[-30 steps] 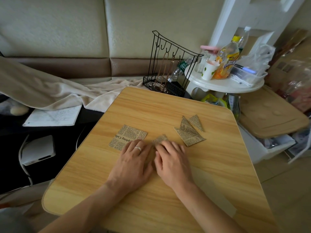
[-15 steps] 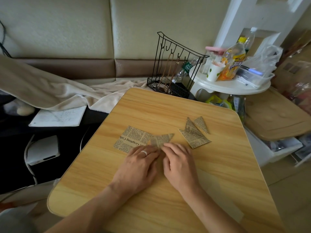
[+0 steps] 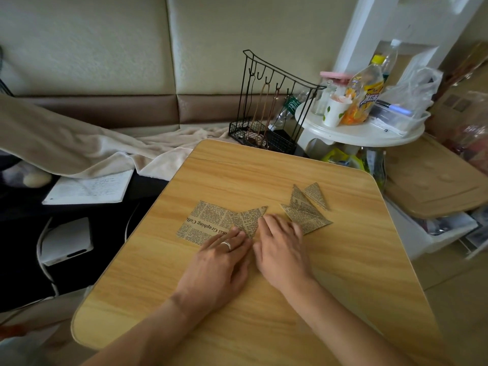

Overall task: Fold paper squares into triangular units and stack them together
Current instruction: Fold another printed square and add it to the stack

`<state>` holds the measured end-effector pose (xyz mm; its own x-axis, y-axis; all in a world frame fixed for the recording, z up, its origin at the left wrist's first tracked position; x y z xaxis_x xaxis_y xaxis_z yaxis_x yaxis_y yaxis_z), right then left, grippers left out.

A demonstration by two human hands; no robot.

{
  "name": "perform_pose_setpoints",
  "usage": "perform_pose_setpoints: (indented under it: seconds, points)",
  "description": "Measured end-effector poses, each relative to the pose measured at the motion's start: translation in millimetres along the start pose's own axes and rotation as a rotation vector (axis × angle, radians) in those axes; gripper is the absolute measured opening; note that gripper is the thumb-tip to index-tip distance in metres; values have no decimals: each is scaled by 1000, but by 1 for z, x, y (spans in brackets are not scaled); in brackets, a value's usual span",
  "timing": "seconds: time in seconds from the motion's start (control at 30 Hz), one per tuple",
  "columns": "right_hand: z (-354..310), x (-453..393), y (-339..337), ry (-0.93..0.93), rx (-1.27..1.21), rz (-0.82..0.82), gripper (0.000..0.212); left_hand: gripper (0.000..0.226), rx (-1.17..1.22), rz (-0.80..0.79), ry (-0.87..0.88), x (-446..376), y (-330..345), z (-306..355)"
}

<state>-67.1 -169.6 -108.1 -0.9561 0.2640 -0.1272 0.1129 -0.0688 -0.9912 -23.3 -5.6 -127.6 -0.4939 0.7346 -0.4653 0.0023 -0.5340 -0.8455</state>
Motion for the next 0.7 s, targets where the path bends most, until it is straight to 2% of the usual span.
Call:
perform_pose_setpoints:
  seconds: [0.37, 0.53, 0.63, 0.7]
  points:
    - [2, -34, -2, 110, 29, -41, 49, 48, 8, -49, -27, 0, -4, 0]
    - [-9, -9, -8, 44, -35, 3, 59, 49, -5, -111, -30, -3, -8, 2]
    - [-3, 4, -12, 154, -124, 35, 56, 48, -1, -116, -27, -3, -12, 4]
    - [5, 8, -14, 121, -197, 71, 54, 48, -1, -116, -16, -2, -13, 5]
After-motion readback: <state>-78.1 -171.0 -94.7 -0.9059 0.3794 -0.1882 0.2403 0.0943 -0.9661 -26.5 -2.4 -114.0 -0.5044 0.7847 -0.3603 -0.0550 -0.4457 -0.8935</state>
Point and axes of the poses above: each hand's wrist, its own x-axis away from the middle knuckle, its own y-axis out of the palm, z = x × y, the point moved 1 cm from there along -x, towards the middle knuckle, and after that the axes turned 5 degrees about y, right-handed, at the moved point
